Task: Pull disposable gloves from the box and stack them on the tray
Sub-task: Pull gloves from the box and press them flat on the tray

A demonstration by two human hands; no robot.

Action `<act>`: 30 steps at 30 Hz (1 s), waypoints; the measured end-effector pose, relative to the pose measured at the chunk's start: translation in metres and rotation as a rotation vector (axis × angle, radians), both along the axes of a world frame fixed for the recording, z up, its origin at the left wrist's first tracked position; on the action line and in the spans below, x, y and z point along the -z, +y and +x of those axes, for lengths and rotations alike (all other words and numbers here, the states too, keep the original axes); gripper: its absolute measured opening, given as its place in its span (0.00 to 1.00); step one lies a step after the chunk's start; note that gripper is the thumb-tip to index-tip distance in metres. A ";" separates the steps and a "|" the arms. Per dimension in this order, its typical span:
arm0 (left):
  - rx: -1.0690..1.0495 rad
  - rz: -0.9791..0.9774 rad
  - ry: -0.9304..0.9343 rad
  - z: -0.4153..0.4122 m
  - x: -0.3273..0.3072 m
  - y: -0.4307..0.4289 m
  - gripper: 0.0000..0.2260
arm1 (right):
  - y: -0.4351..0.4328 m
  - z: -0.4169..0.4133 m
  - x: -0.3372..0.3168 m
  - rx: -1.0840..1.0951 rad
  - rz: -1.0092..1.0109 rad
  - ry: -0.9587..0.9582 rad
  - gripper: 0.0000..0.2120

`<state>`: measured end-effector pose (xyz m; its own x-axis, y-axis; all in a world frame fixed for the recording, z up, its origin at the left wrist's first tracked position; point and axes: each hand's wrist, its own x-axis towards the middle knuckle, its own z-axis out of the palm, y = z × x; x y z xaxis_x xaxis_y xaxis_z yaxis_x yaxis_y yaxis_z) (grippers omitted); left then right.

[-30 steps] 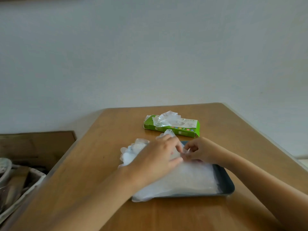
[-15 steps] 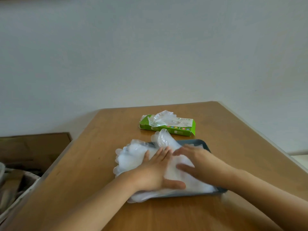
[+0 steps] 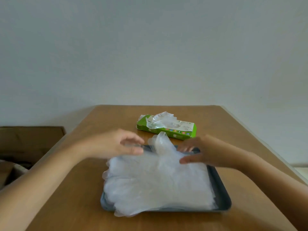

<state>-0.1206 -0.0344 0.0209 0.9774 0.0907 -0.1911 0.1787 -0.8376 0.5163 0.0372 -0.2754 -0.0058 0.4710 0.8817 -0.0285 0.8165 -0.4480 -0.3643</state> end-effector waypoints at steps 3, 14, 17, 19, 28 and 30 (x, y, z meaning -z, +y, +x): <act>-0.094 -0.021 -0.050 0.028 -0.003 0.016 0.24 | 0.028 0.019 -0.006 0.065 0.185 -0.069 0.13; -0.209 0.012 -0.171 0.114 0.024 0.043 0.18 | 0.128 0.062 0.014 0.122 0.142 -0.258 0.23; -0.197 0.119 -0.104 0.124 0.035 0.039 0.19 | 0.136 0.067 0.021 0.220 0.217 -0.281 0.11; -0.165 0.142 -0.060 0.127 0.040 0.035 0.20 | 0.137 0.071 0.023 0.307 0.380 -0.148 0.10; -0.117 0.439 0.047 0.142 0.049 0.024 0.37 | 0.097 0.061 -0.026 0.197 0.963 1.028 0.11; -0.133 0.448 0.046 0.152 0.055 0.031 0.43 | 0.084 0.055 -0.040 0.112 0.955 1.117 0.12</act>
